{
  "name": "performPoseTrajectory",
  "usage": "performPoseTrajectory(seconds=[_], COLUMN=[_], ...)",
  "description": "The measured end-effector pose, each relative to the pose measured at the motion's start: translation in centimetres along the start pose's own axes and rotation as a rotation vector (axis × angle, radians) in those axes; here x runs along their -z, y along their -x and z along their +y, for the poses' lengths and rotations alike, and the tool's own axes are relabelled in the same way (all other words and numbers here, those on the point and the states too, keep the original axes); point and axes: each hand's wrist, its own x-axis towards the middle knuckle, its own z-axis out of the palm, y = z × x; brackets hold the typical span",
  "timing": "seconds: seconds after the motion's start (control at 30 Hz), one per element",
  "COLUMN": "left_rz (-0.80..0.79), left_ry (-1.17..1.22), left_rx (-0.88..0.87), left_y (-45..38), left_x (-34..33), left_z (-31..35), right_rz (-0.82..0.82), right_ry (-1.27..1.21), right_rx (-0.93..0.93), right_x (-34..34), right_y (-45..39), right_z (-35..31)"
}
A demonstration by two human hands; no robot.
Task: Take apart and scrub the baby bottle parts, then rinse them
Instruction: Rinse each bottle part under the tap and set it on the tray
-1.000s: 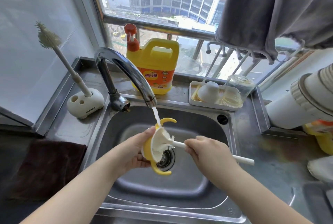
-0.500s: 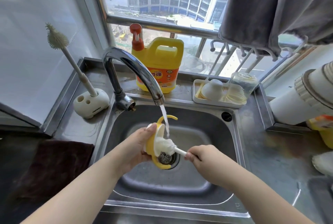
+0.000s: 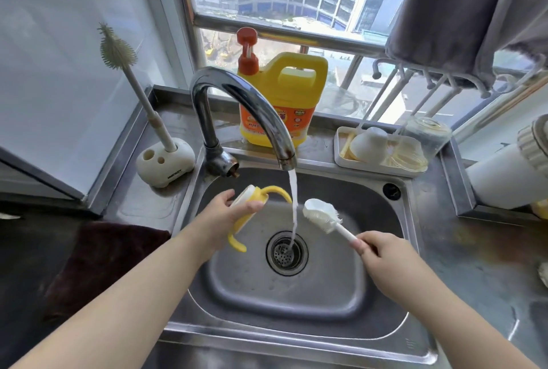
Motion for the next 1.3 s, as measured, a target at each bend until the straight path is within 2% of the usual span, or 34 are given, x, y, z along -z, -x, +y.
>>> performPoseTrajectory(seconds=[0.1, 0.17, 0.27, 0.4, 0.53, 0.63, 0.7, 0.8, 0.9, 1.0, 1.2, 1.3], left_rz=[-0.075, -0.106, -0.180, -0.236, -0.262, -0.269, -0.230, -0.151, 0.006, 0.200, 0.290, 0.339], left_ry=[0.115, 0.196, 0.138, 0.052, 0.080, 0.088, 0.102, 0.096, 0.130, 0.344, 0.624, 0.656], left_rx=[-0.032, 0.034, 0.095, 0.057, 0.034, -0.002, -0.009, 0.024, 0.040, 0.086, 0.144, 0.144], left_y=[0.4, 0.5, 1.1, 2.1, 2.3, 2.0, 1.8, 1.6, 1.3, -0.4, -3.6, -5.1], left_x=[-0.2, -0.4, -1.2, -3.2, -3.7, -3.3, -3.2, -3.1, -2.7, -2.0, -2.3, -2.4], left_z=[0.2, -0.2, -1.1, -2.4, -2.8, -2.8, -3.0, -3.1, -2.5, -1.4, 0.8, 1.7], right_rz=[0.004, -0.010, -0.051, -0.091, -0.235, -0.391, -0.481, -0.541, -0.511, -0.458, -0.460, -0.462], right_ry=[-0.061, -0.118, -0.265, -0.489, -0.556, -0.740, -0.883, -0.951, -0.947, -0.944, -0.911, -0.894], right_rx=[-0.013, -0.047, -0.086, -0.108, -0.100, -0.108, -0.123, -0.130, -0.148, -0.160, -0.141, -0.135], right_x=[0.1, 0.2, -0.5, -1.9, -2.1, -1.8, -1.7, -1.5, -0.8, -0.3, -0.5, -0.7], right_y=[-0.2, -0.6, -1.6, -3.0, -4.0, -4.0, -3.8, -3.4, -3.4, -3.7, -3.8, -3.9], right_z=[-0.3, -0.6, -1.7, -4.2, -5.5, -5.5, -5.1, -4.4, -3.5, -2.8, -2.7, -2.6])
